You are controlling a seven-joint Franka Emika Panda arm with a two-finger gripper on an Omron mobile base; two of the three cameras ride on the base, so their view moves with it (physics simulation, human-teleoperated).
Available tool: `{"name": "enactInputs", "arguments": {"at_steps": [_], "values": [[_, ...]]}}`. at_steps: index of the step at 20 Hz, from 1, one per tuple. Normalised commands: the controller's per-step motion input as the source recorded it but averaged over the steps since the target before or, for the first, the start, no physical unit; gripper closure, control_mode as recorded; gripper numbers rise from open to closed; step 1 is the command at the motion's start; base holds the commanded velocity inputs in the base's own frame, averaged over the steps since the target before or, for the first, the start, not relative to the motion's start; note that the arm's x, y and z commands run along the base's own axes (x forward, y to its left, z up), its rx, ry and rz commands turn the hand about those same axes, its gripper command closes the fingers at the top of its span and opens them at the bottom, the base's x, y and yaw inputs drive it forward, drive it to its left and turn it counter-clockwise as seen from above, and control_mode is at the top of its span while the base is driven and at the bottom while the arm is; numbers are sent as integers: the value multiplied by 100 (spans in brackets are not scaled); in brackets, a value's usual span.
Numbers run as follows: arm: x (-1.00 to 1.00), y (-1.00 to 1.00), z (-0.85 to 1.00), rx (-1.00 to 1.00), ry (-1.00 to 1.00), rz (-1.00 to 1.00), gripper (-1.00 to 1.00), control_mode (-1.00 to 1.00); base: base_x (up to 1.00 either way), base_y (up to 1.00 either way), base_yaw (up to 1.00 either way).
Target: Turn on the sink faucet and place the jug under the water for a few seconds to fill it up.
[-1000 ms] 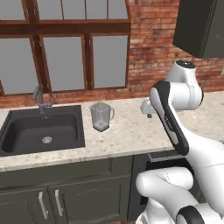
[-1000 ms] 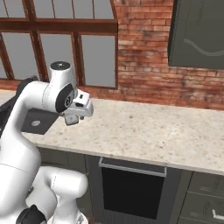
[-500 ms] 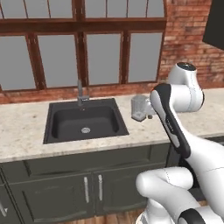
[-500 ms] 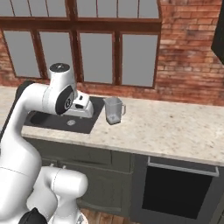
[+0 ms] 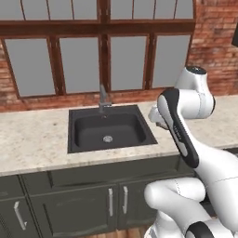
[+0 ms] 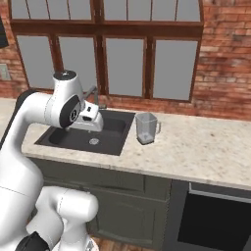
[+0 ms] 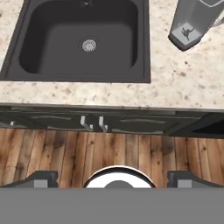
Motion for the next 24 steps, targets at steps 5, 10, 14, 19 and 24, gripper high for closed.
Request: {"name": "enactInputs", "arguments": {"at_steps": [5,10,14,19,24], "values": [[0,0,0,0,0,0,-100,100,68,19,-2],[0,0,0,0,0,0,-100,100,67,42,-6],[0,0,0,0,0,0,-100,100,52,48,-8],[20,8,-1,0,-1,-3,-100,-100,8,7,-2],[6,0,-12,0,-7,0,-100,-100,0,0,0]]}}
